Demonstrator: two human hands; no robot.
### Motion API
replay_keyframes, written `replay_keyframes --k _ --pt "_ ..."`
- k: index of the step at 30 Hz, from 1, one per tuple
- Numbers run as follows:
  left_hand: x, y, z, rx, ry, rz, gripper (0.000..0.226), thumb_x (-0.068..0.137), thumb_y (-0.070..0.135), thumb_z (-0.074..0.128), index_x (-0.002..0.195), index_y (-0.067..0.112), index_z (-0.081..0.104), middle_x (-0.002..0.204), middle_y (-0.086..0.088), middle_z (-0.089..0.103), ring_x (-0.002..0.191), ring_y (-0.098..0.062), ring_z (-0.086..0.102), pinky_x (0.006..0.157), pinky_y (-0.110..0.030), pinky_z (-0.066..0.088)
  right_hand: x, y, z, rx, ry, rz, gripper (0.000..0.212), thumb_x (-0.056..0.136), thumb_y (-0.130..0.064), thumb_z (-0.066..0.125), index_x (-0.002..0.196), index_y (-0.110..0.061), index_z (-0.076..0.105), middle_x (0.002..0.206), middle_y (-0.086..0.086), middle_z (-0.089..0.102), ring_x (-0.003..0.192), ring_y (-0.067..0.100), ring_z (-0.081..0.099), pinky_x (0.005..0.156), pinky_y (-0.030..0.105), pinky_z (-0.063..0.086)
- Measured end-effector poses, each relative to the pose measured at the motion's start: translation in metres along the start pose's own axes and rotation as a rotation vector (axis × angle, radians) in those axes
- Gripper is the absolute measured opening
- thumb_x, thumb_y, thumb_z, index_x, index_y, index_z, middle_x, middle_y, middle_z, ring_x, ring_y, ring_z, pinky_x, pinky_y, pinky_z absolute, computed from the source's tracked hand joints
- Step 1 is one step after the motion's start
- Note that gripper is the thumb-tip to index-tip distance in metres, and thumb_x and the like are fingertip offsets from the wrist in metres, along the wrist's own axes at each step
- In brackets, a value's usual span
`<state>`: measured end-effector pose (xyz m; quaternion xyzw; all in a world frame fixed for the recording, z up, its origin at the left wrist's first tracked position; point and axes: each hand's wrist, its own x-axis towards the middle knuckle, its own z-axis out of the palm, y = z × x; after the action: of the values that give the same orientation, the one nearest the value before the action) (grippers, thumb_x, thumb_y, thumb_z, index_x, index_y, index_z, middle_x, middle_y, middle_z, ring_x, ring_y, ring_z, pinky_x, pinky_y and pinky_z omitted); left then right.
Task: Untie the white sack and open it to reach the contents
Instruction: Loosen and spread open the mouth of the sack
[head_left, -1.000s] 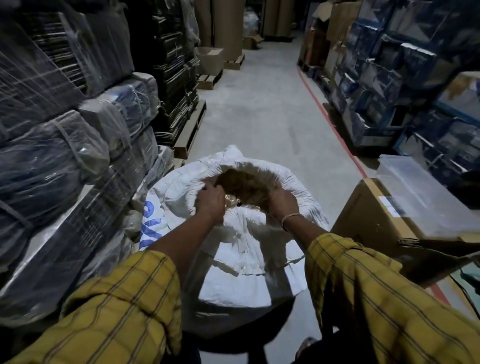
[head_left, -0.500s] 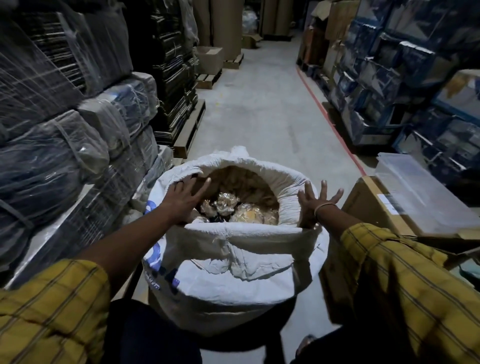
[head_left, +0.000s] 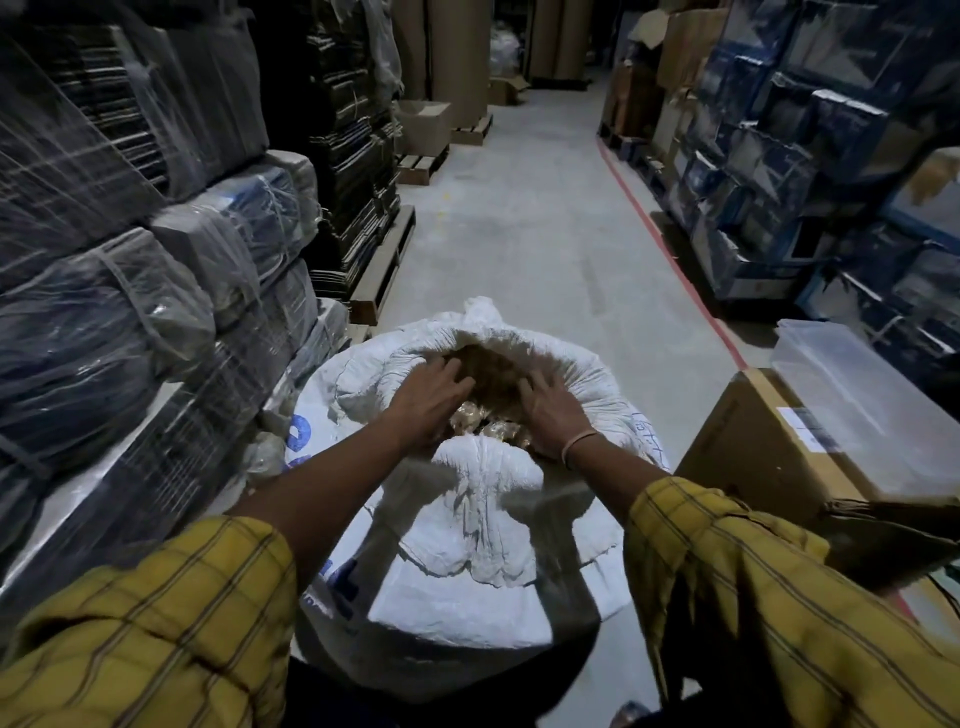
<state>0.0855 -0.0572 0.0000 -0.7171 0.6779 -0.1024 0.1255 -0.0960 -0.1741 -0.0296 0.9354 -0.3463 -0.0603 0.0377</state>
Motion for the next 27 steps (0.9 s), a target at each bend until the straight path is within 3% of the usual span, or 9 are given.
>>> replay_keyframes --k 3,5,8,11,14,20,22,24,27 --pt "-0.004 -0.017 0.007 0.085 -0.165 -0.063 0.110 0.085 0.055 0.074 0.166 0.029 0.002 0.169 -0.028 0.007 0.155 -0.050 0.012 0.126 -0.058 0.018 -0.002 0.025 0.011 0.039 -0.203 0.081 0.095 0.098 -0.037 0.058 0.163 -0.029 -0.012 0.172 0.004 -0.010 0.155 0.048 -0.012 0.110 0.083 0.006" --pt "-0.009 -0.032 0.006 0.090 -0.238 -0.058 0.114 0.091 0.055 0.068 0.164 0.030 -0.016 0.171 -0.026 -0.011 0.157 -0.052 -0.005 0.127 -0.062 0.004 -0.008 0.040 0.013 0.055 -0.269 0.106 0.093 0.102 -0.042 0.053 0.158 -0.038 -0.022 0.171 -0.003 -0.020 0.154 0.042 -0.023 0.105 0.088 -0.001" --pt "-0.015 -0.058 0.001 0.067 -0.255 -0.058 0.113 0.095 0.044 0.066 0.159 0.034 -0.026 0.171 -0.024 -0.012 0.156 -0.051 -0.008 0.125 -0.062 0.002 -0.011 0.062 0.008 0.076 -0.336 0.157 0.075 0.106 -0.048 0.036 0.160 -0.040 -0.015 0.172 -0.004 -0.017 0.156 0.038 -0.020 0.108 0.085 -0.004" --pt "-0.026 -0.087 -0.002 0.056 -0.287 -0.083 0.098 0.101 0.034 0.054 0.161 0.032 -0.024 0.173 -0.021 -0.005 0.158 -0.048 -0.006 0.125 -0.061 0.002 -0.011 0.094 0.006 0.020 -0.354 0.206 0.066 0.107 -0.050 0.026 0.161 -0.040 -0.011 0.172 -0.003 -0.013 0.158 0.034 -0.014 0.110 0.082 -0.005" --pt "-0.033 -0.105 -0.006 0.053 -0.239 -0.054 0.098 0.101 0.028 0.051 0.159 0.032 -0.027 0.173 -0.021 -0.004 0.158 -0.048 -0.003 0.124 -0.062 0.006 -0.005 0.116 -0.001 0.047 -0.309 0.223 0.072 0.105 -0.048 0.033 0.162 -0.037 -0.010 0.172 0.000 -0.013 0.159 0.035 -0.009 0.112 0.080 -0.005" --pt "-0.023 -0.103 0.014 -0.026 -0.146 0.016 0.122 0.093 0.025 0.062 0.141 0.042 -0.049 0.171 -0.026 -0.005 0.156 -0.054 0.006 0.121 -0.068 0.019 0.001 0.105 -0.005 -0.138 -0.243 0.150 0.080 0.104 -0.049 0.035 0.159 -0.034 -0.021 0.173 0.003 -0.012 0.159 0.035 -0.003 0.109 0.083 -0.005" --pt "-0.017 -0.095 0.016 -0.030 -0.125 0.054 0.135 0.085 0.031 0.076 0.147 0.040 -0.044 0.171 -0.026 -0.004 0.156 -0.051 0.010 0.122 -0.066 0.024 0.001 0.095 -0.004 -0.196 -0.141 0.074 0.088 0.101 -0.051 0.041 0.160 -0.028 -0.021 0.173 0.008 -0.008 0.159 0.035 -0.001 0.109 0.084 -0.006" --pt "-0.009 -0.084 0.016 -0.007 -0.109 0.091 0.139 0.077 0.050 0.083 0.158 0.036 -0.028 0.173 -0.021 -0.001 0.157 -0.045 0.013 0.120 -0.064 0.031 0.000 0.086 -0.004 -0.264 -0.010 0.016 0.094 0.098 -0.050 0.049 0.163 -0.020 -0.011 0.171 0.016 0.003 0.158 0.038 0.008 0.109 0.083 -0.007" --pt "-0.004 -0.068 0.015 0.024 -0.049 0.111 0.115 0.081 0.056 0.076 0.165 0.023 0.005 0.169 -0.020 0.024 0.149 -0.038 0.038 0.112 -0.052 0.044 0.000 0.071 -0.007 -0.362 0.152 -0.048 0.083 0.091 -0.037 0.061 0.160 -0.008 0.025 0.157 0.028 0.035 0.148 0.045 0.032 0.115 0.078 0.006"
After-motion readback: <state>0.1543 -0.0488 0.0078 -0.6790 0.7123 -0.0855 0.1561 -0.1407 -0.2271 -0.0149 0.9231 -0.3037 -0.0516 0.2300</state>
